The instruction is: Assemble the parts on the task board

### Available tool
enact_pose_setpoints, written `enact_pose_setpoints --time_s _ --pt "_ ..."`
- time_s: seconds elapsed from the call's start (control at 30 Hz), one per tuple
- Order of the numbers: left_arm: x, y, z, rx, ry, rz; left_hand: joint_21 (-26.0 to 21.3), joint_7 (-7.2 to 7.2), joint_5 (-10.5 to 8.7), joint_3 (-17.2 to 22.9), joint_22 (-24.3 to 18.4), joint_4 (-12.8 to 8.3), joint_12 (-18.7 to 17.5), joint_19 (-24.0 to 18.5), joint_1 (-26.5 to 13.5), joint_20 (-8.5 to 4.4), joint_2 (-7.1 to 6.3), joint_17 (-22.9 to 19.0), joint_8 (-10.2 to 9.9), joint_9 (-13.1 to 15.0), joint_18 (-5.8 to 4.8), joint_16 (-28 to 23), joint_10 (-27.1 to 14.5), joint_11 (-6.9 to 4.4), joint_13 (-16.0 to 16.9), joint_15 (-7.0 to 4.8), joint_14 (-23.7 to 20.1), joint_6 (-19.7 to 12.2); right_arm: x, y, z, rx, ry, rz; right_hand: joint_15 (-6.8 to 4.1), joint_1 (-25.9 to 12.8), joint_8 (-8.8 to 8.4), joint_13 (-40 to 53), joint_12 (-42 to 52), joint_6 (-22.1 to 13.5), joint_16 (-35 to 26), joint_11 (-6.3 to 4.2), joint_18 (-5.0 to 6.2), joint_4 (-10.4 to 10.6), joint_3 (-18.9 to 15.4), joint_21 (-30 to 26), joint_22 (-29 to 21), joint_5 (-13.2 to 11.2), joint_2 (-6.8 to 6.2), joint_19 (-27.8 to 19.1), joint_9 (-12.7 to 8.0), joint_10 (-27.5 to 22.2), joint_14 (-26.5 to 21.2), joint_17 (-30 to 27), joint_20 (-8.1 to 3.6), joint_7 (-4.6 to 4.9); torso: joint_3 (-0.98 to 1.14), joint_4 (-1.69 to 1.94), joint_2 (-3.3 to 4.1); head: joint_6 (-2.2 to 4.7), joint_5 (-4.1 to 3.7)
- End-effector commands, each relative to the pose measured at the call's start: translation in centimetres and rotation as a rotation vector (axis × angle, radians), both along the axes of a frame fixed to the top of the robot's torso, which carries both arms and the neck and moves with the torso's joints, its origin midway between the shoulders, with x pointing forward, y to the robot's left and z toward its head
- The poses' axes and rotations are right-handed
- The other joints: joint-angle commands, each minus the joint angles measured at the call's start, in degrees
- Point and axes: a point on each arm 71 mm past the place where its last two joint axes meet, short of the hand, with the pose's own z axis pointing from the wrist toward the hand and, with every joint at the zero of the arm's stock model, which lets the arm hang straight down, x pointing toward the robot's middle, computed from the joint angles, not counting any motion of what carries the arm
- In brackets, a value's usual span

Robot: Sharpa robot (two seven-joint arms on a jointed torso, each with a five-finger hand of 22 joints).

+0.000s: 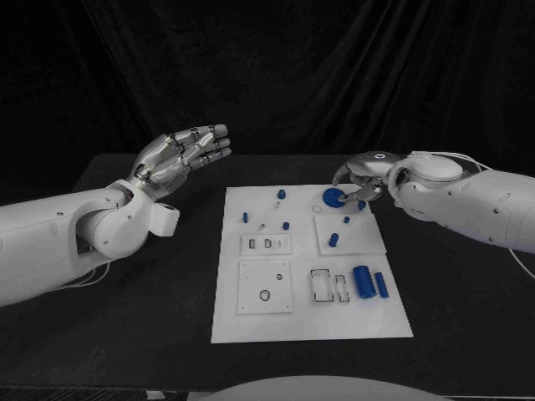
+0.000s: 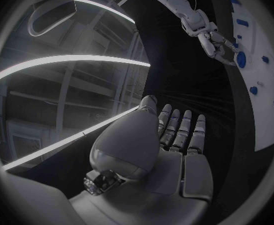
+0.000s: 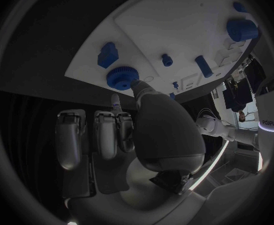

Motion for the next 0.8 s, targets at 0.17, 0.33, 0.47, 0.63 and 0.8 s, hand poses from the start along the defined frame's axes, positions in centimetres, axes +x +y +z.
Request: enact_pose_setpoints --time_s 0.17,0.33,0.47,0.63,0.8 --pt "-0.07 -0.16 0.13 -0.020 -0.014 -0.012 0.38 0.10 0.28 0.37 0.07 -0.07 0.24 0.45 0.63 0.16 -0.27 0.05 0.28 0.03 -1.01 0.35 0.20 -0.14 0.05 0.04 0.52 0.28 0.18 0.09 -0.19 -0.012 -0.004 -0.017 0.71 -0.21 0.26 15.08 0.14 1.59 0.14 0.61 -0.43 0.17 0.06 0.15 15.08 1.25 0.39 5.87 -0.36 6.14 5.95 15.08 0.53 0.15 0.01 0.04 0.02 -0.27 -0.13" --pt "-0.05 -0.22 0.12 -0.021 -0.014 -0.014 0.38 0.10 0.28 0.37 0.07 -0.07 0.24 0.45 0.63 0.16 -0.27 0.05 0.28 0.03 -1.01 0.35 0.20 -0.14 0.05 0.04 0.52 0.28 0.22 0.22 -0.37 -0.016 0.006 -0.016 0.84 -0.52 0.54 15.08 0.14 2.58 0.14 0.74 -0.43 0.25 -0.12 0.15 15.08 1.00 0.28 5.87 -0.52 6.14 5.95 15.08 0.66 0.28 0.03 0.03 0.00 -0.36 -0.19" --pt "-0.05 -0.24 0.11 -0.022 -0.014 -0.015 0.38 0.10 0.28 0.37 0.07 -0.07 0.24 0.45 0.63 0.16 -0.27 0.05 0.28 0.03 -1.01 0.35 0.20 -0.14 0.05 0.04 0.52 0.28 0.24 0.30 -0.53 -0.018 0.011 -0.015 1.05 -0.79 0.52 15.08 0.14 3.46 0.14 0.98 -0.43 0.34 -0.43 0.15 15.08 -1.52 0.15 5.87 -1.04 6.14 5.95 15.08 0.88 0.53 0.02 0.02 0.00 -0.40 -0.16" --pt "-0.05 -0.19 0.09 -0.021 -0.013 -0.015 0.39 0.11 0.30 0.42 0.07 -0.07 0.19 0.48 0.67 0.16 -0.29 0.04 0.27 0.02 -1.02 0.36 0.17 -0.12 0.04 0.05 0.53 0.23 0.26 0.40 -0.78 -0.020 0.016 -0.015 1.17 -1.02 0.33 15.08 0.14 4.20 0.14 1.06 -0.43 0.91 -1.11 0.15 15.08 -7.33 -0.36 5.87 -1.77 6.14 5.95 15.08 1.04 0.57 0.01 0.03 0.00 -0.78 -0.16" --pt "-0.06 -0.17 0.07 -0.021 -0.012 -0.015 0.39 0.11 0.30 0.42 0.07 -0.07 0.19 0.48 0.67 0.16 -0.29 0.04 0.27 0.02 -1.02 0.36 0.17 -0.12 0.04 0.05 0.53 0.23 0.23 0.50 -1.03 -0.021 0.021 -0.014 1.22 -0.90 0.43 15.08 0.14 4.71 0.14 1.09 -0.43 1.22 -1.37 0.15 15.08 -9.09 -0.77 5.87 -1.96 6.14 5.95 15.08 1.08 0.63 0.01 0.00 0.02 -0.84 -0.15"
